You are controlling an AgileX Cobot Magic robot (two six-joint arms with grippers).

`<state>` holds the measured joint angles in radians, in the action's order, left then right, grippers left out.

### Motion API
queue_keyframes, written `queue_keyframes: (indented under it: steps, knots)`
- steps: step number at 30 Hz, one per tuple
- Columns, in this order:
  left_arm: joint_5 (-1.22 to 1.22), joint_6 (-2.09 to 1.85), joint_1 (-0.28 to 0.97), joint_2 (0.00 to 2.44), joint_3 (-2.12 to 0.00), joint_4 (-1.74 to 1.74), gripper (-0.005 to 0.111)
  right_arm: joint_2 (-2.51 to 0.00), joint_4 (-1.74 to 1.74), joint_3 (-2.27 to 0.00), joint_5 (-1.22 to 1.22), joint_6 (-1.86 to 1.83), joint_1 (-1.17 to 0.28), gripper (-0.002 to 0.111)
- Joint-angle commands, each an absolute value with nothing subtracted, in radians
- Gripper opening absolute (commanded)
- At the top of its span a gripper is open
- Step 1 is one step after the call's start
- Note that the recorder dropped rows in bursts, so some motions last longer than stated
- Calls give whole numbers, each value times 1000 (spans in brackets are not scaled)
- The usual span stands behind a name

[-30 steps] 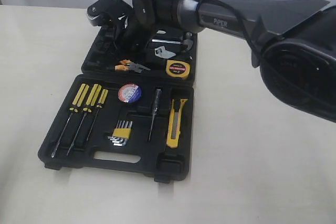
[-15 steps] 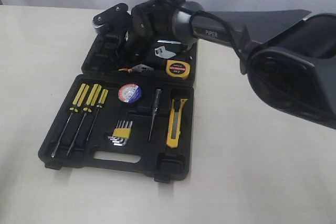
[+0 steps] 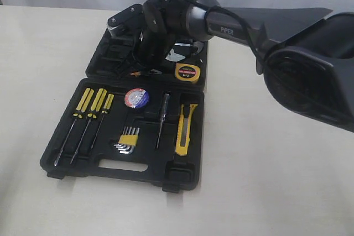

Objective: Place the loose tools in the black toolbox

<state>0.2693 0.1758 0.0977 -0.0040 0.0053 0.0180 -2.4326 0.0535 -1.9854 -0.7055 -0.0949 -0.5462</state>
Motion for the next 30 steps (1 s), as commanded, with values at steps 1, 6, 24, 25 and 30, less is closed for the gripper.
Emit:
queue_keyframes:
  steps: [1,6,24,25,30]
  knots:
    - [269,175,103,0,0,18,0,-2378,43,-1989,-717,-92,-542,-1]
    - [269,175,103,0,0,18,0,-2290,29,-1989,-827,-164,-549,-1]
    - [269,175,103,0,0,23,0,-2062,283,-1987,-1178,-27,-904,-1]
    - [269,175,103,0,0,23,0,-2064,283,-1987,-1183,0,-943,-1]
    - [269,175,103,0,0,23,0,-2075,362,-1966,-1221,91,-1056,-1]
